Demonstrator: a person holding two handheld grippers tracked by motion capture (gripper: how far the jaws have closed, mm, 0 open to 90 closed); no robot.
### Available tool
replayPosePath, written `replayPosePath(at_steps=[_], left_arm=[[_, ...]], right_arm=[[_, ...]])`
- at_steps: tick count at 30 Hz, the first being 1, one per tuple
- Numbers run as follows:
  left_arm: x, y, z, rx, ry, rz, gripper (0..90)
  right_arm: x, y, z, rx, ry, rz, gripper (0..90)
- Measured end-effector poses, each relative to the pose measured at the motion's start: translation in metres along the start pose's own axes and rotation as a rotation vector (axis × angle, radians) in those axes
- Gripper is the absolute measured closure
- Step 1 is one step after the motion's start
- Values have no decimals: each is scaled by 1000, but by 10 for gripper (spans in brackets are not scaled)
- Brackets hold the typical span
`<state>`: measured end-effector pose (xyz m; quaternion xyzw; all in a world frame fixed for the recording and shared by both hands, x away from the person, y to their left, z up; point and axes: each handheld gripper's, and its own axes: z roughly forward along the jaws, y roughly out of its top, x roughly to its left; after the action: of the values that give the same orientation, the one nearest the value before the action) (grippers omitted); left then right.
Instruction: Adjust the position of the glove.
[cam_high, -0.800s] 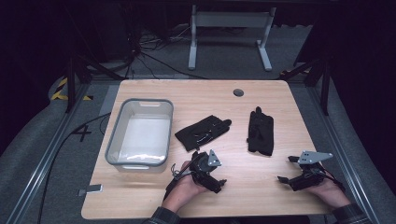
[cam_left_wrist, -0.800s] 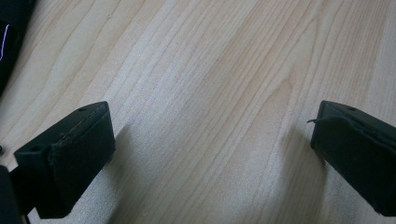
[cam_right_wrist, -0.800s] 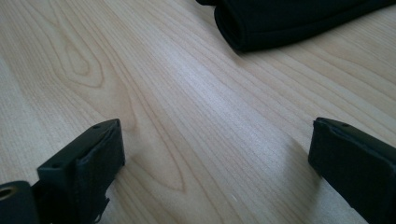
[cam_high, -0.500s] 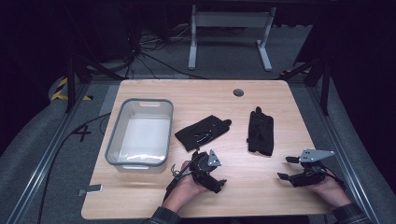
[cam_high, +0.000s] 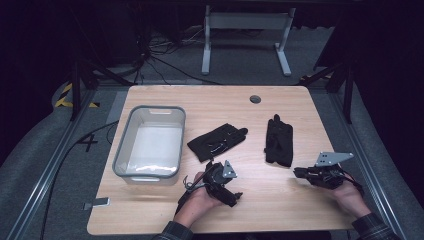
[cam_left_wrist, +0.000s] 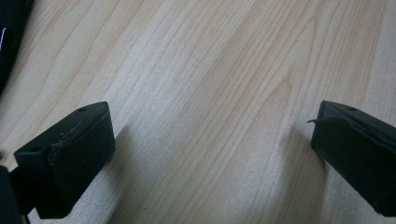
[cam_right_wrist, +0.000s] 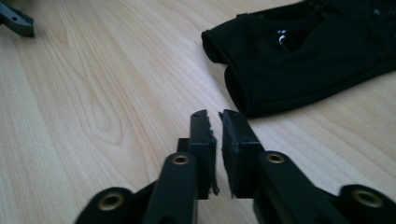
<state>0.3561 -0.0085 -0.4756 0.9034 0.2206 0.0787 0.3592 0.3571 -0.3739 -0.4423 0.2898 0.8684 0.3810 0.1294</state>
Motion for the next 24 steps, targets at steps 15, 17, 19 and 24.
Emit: replayPosePath(at_steps=[15,17,19,24], left_arm=[[1,0,0,-1,-4,11,0],[1,0,0,-1,-6,12,0],[1,0,0,-2,-7,14,0],[1,0,0,-1,-7,13,0]], right_arm=[[-17,22,5,-39,25,-17,900],[-18,25,8,-39,30,-22,900],[-20,28,12,-38,36,-21,900],[-23,35,25,-32,45,-29,900]])
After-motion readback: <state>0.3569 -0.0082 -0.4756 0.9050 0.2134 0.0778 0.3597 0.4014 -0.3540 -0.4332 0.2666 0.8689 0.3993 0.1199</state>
